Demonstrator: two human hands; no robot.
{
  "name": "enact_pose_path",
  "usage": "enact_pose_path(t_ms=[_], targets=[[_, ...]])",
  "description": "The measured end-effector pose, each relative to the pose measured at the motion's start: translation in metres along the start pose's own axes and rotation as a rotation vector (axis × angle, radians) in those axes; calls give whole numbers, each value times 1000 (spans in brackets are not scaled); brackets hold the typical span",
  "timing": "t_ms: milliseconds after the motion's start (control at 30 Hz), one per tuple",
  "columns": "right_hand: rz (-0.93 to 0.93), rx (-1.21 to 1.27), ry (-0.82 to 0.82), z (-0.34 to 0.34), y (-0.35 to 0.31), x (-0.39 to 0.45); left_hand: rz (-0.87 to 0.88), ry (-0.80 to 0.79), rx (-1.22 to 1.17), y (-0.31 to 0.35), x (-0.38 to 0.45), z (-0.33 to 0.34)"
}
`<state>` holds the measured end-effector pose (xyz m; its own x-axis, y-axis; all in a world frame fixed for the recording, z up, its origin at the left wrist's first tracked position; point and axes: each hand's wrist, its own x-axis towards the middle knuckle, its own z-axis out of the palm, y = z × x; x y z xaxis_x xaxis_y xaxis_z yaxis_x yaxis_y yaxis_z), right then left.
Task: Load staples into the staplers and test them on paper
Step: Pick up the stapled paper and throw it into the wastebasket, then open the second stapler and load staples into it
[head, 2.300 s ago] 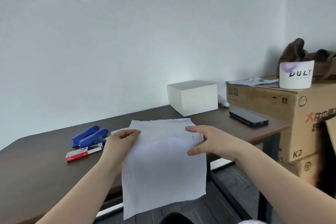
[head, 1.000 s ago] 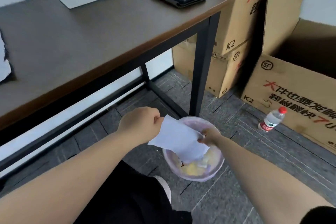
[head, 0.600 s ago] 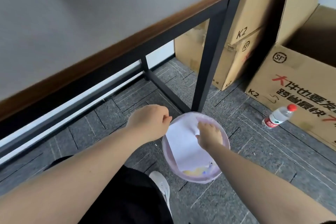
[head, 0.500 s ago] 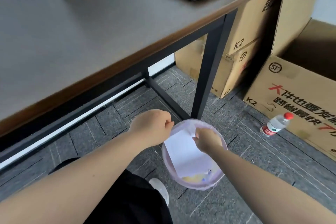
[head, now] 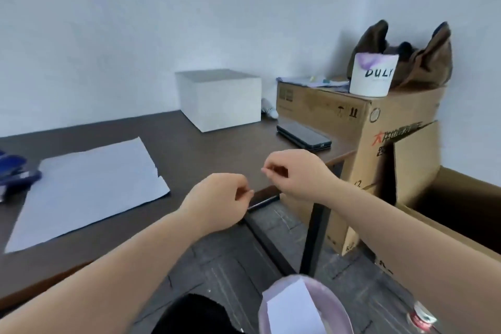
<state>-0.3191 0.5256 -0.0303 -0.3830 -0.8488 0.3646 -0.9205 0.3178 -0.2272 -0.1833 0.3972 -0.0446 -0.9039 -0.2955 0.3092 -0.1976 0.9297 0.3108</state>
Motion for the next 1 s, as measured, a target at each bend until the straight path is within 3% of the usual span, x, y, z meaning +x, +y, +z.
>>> enact_pose_path(t_ms=[133, 333, 533, 633, 733, 833, 1000], targets=[[-73, 48, -15, 1, -51, 56, -172, 124, 52, -51, -18, -50], [-133, 144, -123, 50, -113, 143, -482, 186, 148, -143, -40, -99], [-197, 173, -205, 103, -167, 210, -598, 350, 333, -224, -53, -130], [-259, 177, -236, 127, -196, 241, -731, 340, 430, -267, -62, -145], [-308, 171, -254, 144, -223, 269, -873, 216, 472, -308, -74, -154], [-343, 159, -259, 162, -244, 294, -868, 97, 483, -338, -79, -160], [-329, 150, -267, 189, -259, 329, -711, 73, 490, -344, -57, -176]])
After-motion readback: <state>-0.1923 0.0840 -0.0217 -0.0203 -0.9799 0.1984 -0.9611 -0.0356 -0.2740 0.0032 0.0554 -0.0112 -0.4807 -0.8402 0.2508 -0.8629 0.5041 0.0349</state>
